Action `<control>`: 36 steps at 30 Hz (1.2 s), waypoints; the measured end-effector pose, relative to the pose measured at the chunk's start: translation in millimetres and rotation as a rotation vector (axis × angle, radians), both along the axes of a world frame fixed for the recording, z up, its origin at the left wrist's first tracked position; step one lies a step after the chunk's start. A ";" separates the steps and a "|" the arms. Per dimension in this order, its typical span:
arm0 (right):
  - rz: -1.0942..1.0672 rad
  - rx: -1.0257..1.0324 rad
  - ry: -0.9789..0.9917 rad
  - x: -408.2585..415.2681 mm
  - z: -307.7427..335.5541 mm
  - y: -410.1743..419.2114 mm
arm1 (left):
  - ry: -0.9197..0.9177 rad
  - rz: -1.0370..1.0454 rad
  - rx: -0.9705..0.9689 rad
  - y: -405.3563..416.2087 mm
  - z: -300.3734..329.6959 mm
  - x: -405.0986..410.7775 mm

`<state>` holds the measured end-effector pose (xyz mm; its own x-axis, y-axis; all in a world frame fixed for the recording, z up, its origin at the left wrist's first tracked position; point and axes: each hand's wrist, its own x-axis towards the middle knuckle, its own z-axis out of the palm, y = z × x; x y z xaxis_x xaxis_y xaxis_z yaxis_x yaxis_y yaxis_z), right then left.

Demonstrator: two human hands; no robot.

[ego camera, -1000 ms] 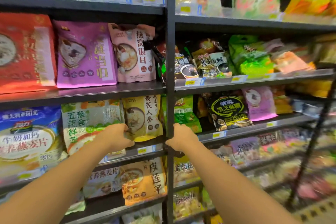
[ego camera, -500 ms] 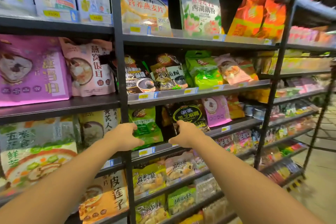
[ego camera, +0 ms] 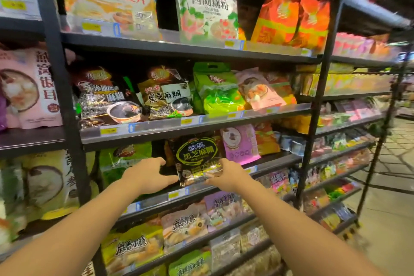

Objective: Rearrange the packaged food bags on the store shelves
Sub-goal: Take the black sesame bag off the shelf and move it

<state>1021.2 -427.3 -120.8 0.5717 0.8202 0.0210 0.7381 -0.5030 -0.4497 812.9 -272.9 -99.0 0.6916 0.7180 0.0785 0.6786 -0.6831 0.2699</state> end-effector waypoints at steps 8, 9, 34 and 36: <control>0.013 0.017 -0.020 69.8 -22.3 36.0 | 0.022 0.025 0.029 25.6 -23.4 65.6; 0.008 0.015 -0.018 77.7 -25.6 42.5 | 0.023 0.025 0.035 31.8 -28.3 73.0; 0.080 0.123 -0.053 280.8 -173.6 233.2 | -0.068 0.386 0.077 182.6 -194.1 227.0; 0.083 0.075 -0.060 292.8 -181.4 244.4 | -0.067 0.392 0.089 188.1 -202.0 240.3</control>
<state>1314.0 -182.9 -302.2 0.4976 0.8596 0.1161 0.8025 -0.4054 -0.4379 1053.2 -84.8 -301.0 0.3577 0.9147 0.1880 0.8752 -0.3986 0.2743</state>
